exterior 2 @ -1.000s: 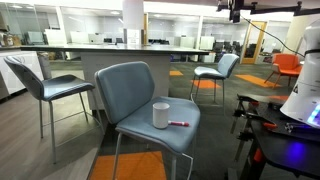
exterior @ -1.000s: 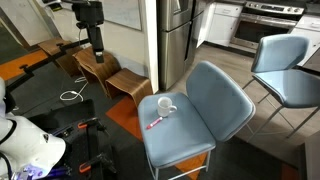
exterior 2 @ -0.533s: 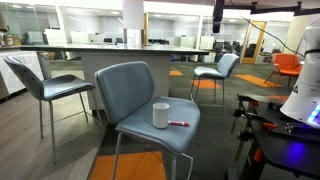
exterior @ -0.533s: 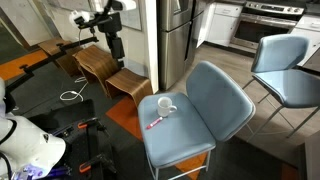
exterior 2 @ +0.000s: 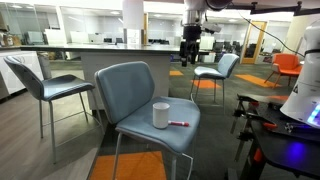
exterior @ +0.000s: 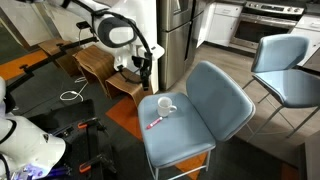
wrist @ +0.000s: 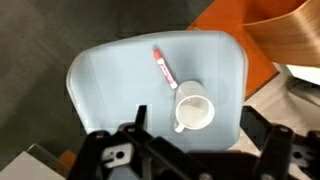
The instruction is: Move the white mug backwards on the seat
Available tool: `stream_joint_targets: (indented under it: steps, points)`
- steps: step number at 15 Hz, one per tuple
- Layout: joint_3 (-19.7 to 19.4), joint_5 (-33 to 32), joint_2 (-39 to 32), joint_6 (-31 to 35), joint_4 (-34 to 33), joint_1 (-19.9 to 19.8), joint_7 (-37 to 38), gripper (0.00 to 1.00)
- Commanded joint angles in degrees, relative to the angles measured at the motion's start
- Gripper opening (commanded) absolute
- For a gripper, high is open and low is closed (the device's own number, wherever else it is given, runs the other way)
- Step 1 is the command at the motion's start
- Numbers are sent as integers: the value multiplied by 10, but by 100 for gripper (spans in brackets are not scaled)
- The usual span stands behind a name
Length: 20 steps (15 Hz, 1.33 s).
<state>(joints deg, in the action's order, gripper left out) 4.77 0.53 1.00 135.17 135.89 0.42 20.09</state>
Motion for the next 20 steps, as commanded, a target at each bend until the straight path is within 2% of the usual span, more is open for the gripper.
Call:
stream_joint_targets:
  steps: [1, 5, 9, 12, 17, 20]
  points:
    - [-13, 67, -70, 36, -20, 6, 23, 100]
    - [-23, 138, -148, 62, -43, 6, 38, 100]
    - [-28, 202, -221, 122, -77, 4, 31, 100]
    - [-38, 207, -278, 149, -113, 9, 40, 100]
    - [-42, 206, -368, 144, -190, 8, 42, 100]
    - [-41, 212, -412, 134, -236, 6, 46, 93]
